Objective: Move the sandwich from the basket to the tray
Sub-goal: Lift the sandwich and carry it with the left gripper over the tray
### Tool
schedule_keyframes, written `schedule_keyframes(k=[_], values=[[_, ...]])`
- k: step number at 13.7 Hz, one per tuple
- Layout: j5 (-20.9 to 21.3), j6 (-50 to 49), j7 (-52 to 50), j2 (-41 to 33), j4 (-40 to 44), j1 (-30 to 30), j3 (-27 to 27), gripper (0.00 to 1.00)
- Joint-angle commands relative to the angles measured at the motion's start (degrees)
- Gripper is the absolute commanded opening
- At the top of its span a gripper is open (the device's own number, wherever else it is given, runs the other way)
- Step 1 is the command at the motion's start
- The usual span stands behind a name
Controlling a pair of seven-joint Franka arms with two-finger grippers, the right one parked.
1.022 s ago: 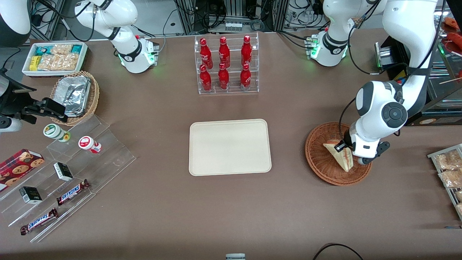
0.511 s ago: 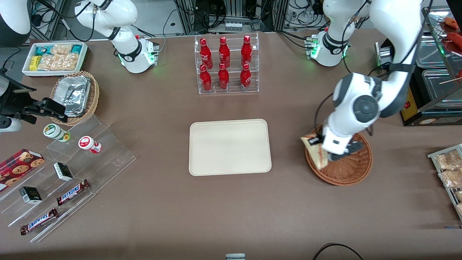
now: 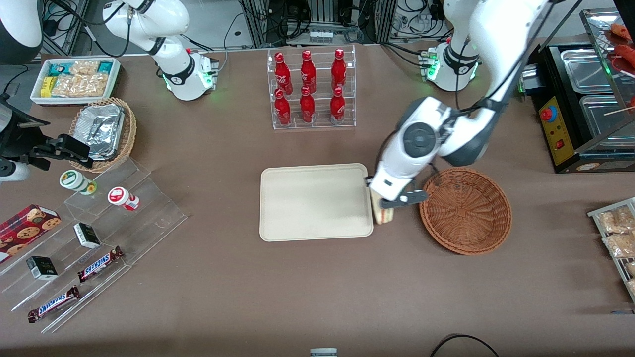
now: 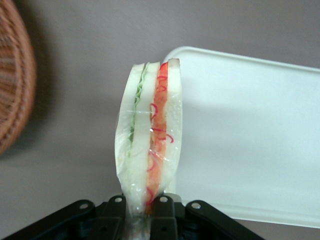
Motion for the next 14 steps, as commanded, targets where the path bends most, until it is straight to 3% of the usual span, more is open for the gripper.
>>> schedule_keyframes(k=[1, 5, 8, 14], values=[[3.8, -4.4, -5.6, 7.0, 9.5, -4.7, -0.1, 0.00], [5.4, -4.5, -12.2, 14.2, 17.3, -11.9, 0.2, 0.00], [8.8, -4.4, -16.8, 19.5, 23.0, -16.1, 0.4, 0.00], [12.8, -4.7, -20.0, 23.8, 28.3, -19.9, 1.6, 0.00]])
